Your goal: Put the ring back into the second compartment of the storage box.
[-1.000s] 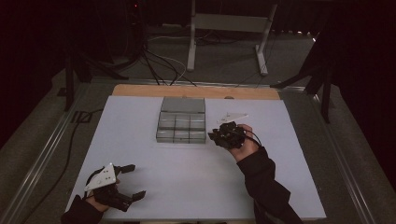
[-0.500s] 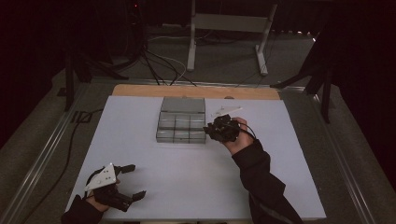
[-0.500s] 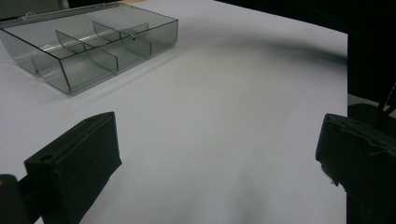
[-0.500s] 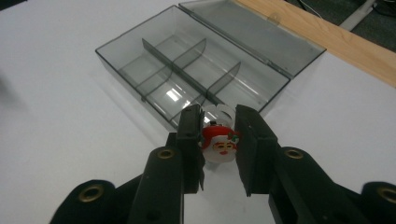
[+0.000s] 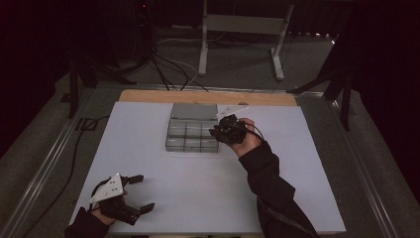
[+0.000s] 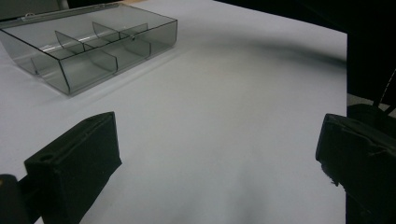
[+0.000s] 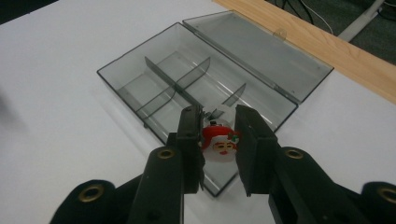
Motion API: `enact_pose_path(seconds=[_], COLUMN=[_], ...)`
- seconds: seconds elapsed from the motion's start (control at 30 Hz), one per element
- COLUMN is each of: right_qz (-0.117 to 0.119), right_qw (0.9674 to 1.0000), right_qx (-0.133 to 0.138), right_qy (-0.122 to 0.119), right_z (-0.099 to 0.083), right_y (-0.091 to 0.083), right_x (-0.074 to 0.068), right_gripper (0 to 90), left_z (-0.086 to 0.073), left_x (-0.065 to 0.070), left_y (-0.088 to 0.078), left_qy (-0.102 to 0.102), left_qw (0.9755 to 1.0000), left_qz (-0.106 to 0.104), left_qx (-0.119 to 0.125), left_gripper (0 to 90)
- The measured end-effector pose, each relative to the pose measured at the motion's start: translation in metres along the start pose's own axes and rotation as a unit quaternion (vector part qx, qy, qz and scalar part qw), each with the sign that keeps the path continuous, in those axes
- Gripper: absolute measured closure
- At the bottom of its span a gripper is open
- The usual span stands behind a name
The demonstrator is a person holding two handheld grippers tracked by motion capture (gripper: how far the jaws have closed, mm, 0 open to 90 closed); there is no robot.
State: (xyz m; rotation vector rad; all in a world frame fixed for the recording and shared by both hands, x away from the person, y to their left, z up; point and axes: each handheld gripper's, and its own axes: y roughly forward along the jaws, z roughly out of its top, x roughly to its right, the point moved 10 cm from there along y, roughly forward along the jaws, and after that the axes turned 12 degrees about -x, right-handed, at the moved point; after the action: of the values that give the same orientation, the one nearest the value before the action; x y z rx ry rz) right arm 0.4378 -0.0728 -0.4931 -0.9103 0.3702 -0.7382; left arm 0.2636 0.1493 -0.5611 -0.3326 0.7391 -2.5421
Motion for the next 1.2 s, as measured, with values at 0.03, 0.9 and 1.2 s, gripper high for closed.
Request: enact_pose_path(seconds=[0.03, 0.9, 1.2], right_qz=[0.000, 0.020, 0.022], right_qw=[1.0000, 0.9995, 0.9992], right_qx=[0.000, -0.020, -0.032], right_qy=[-0.001, 0.011, 0.012], right_z=[0.001, 0.032, 0.036], right_y=[0.001, 0.042, 0.059], right_x=[0.000, -0.005, -0.005], right_gripper=[72.3, 72.3, 72.2], left_z=[0.000, 0.000, 0.000], left_x=[0.000, 0.001, 0.001], left_y=[0.000, 0.000, 0.000], left_qy=[-0.001, 0.001, 0.001], left_qw=[1.0000, 1.0000, 1.0000], left_qz=[0.001, -0.002, -0.002], left_qx=[-0.001, 0.001, 0.000], left_gripper=[0.3, 0.3, 0.3])
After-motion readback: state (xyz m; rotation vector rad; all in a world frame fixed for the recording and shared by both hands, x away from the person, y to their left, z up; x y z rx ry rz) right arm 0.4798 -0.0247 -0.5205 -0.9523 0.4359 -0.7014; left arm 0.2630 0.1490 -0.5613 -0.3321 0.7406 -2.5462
